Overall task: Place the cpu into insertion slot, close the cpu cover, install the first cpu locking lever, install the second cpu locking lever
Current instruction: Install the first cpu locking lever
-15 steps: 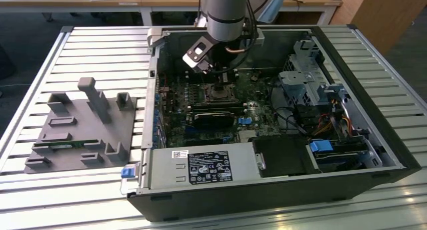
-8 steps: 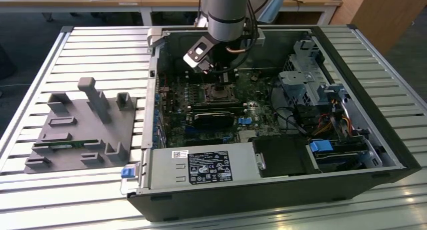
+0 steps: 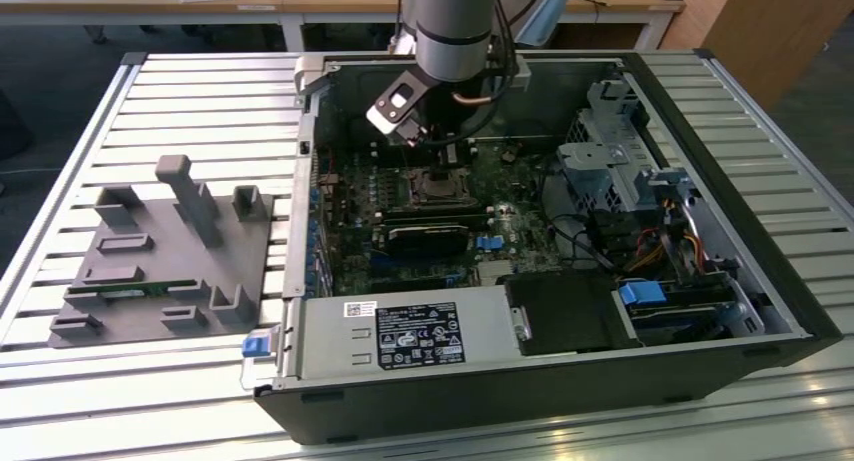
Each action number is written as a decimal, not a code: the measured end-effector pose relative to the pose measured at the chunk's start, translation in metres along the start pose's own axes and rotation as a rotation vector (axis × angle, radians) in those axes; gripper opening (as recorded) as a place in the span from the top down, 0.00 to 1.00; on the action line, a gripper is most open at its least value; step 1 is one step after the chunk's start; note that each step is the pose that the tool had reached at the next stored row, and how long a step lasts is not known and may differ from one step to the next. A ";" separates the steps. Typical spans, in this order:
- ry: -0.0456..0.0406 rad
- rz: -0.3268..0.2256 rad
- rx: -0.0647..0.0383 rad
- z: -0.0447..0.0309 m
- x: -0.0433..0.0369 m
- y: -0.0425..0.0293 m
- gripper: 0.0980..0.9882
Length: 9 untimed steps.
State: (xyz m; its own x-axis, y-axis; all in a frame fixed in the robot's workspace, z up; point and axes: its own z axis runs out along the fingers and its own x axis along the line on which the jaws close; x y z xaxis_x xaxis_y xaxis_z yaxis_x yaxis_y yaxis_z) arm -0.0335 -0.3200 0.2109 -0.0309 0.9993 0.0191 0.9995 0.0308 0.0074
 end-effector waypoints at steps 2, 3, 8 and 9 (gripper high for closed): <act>0.0000 0.000 0.000 -0.0010 0.0000 0.0000 0.99; 0.0000 0.000 0.000 -0.0014 0.0000 0.0000 0.99; -0.0001 0.000 0.000 -0.0033 0.0000 0.0000 0.99; -0.0001 0.000 0.000 -0.0038 0.0001 0.0000 0.99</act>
State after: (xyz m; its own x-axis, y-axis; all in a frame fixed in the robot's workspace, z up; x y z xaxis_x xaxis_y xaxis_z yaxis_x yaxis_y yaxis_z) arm -0.0335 -0.3201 0.2147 -0.0310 0.9993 0.0190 0.9995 0.0308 0.0073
